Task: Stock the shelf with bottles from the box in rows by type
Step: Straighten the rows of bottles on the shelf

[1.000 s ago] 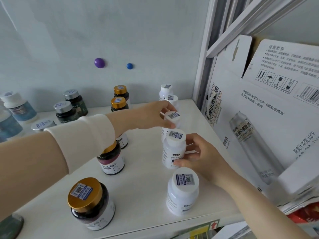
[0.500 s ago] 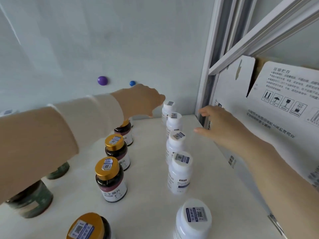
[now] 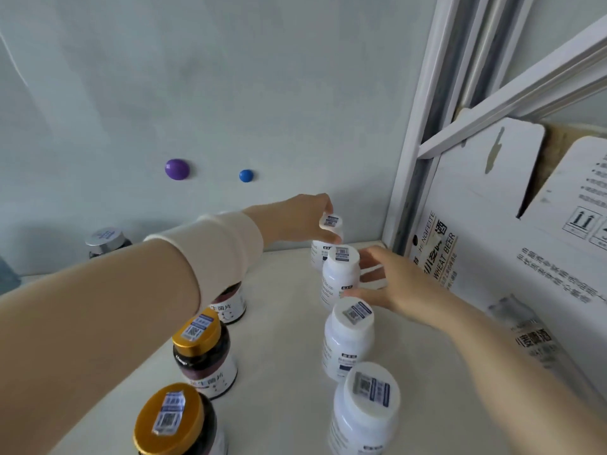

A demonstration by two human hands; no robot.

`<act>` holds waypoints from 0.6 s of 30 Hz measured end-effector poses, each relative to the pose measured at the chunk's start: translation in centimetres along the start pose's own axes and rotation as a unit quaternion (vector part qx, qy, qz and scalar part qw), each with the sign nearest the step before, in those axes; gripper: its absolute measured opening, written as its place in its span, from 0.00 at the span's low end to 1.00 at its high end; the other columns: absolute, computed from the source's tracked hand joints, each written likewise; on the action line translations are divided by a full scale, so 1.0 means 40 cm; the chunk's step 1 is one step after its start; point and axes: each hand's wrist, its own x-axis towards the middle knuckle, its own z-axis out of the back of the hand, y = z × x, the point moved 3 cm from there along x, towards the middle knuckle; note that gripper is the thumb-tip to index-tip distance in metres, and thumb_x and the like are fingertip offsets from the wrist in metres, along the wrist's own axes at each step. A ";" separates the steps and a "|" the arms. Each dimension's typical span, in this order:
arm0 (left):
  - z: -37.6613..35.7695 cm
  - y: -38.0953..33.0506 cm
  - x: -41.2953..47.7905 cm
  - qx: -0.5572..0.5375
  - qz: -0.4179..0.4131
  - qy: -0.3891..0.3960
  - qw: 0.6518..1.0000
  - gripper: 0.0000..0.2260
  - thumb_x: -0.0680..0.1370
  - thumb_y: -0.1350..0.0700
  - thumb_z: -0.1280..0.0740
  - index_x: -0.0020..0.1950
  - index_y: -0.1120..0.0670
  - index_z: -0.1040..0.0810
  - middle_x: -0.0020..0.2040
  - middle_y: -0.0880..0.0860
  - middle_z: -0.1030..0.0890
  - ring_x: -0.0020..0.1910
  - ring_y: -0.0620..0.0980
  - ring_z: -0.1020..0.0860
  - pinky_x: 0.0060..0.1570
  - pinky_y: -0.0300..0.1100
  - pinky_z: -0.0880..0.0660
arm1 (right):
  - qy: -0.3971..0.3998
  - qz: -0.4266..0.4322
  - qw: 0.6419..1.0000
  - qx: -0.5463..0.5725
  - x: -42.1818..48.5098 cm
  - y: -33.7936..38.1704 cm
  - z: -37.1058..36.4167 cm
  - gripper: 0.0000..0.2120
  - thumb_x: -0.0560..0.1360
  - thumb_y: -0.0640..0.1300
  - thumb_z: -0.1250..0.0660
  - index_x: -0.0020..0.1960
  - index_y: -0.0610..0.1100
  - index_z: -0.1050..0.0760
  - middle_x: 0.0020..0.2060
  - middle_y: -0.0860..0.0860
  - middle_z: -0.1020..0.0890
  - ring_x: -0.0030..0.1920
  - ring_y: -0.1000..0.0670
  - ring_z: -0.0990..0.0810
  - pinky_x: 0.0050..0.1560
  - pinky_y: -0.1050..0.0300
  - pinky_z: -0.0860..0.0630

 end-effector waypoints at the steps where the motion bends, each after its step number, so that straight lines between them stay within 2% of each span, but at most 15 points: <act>1: -0.007 0.006 0.006 -0.018 -0.002 -0.007 1.000 0.24 0.73 0.47 0.30 0.66 0.53 0.32 0.63 0.52 0.26 0.54 0.50 0.28 0.51 0.41 0.31 | -0.004 0.002 1.000 0.006 0.004 -0.004 -0.007 0.25 0.67 0.53 0.26 0.61 0.52 0.30 0.53 0.61 0.24 0.50 0.62 0.25 0.47 0.69 0.31; 4: -0.015 0.014 0.010 -0.074 -0.019 -0.035 0.996 0.20 0.73 0.52 0.29 0.61 0.54 0.29 0.58 0.51 0.23 0.48 0.48 0.27 0.41 0.36 0.31 | -0.020 0.008 0.999 0.045 0.014 -0.012 -0.019 0.21 0.67 0.50 0.25 0.56 0.55 0.31 0.48 0.63 0.23 0.45 0.67 0.24 0.37 0.76 0.31; 7: -0.007 0.018 0.005 -0.090 -0.028 -0.040 0.995 0.18 0.73 0.55 0.28 0.60 0.55 0.27 0.54 0.50 0.23 0.45 0.47 0.28 0.38 0.29 0.34 | -0.028 0.008 0.996 0.085 0.026 -0.019 -0.027 0.21 0.66 0.47 0.24 0.54 0.54 0.29 0.48 0.61 0.22 0.46 0.65 0.22 0.36 0.78 0.30; 12: 0.004 0.034 0.002 -0.065 -0.024 -0.030 0.997 0.18 0.73 0.54 0.29 0.60 0.54 0.27 0.51 0.48 0.25 0.43 0.47 0.28 0.38 0.31 0.34 | -0.023 0.012 0.996 0.085 0.046 -0.016 -0.038 0.22 0.66 0.47 0.24 0.55 0.54 0.29 0.49 0.60 0.22 0.46 0.64 0.22 0.36 0.77 0.30; 16: 0.000 0.039 0.007 -0.056 -0.020 -0.027 0.998 0.18 0.73 0.53 0.29 0.60 0.54 0.29 0.55 0.50 0.24 0.45 0.48 0.28 0.39 0.33 0.33 | -0.017 0.006 0.997 0.080 0.053 -0.015 -0.043 0.21 0.66 0.48 0.24 0.55 0.55 0.30 0.47 0.62 0.23 0.45 0.65 0.23 0.35 0.78 0.31; 18: -0.004 0.038 0.007 -0.052 -0.018 -0.026 0.998 0.19 0.74 0.53 0.30 0.62 0.53 0.30 0.58 0.51 0.24 0.46 0.49 0.28 0.40 0.37 0.32 | -0.015 0.003 0.997 0.069 0.054 -0.012 -0.045 0.22 0.66 0.49 0.25 0.56 0.55 0.30 0.47 0.62 0.24 0.44 0.66 0.24 0.34 0.75 0.31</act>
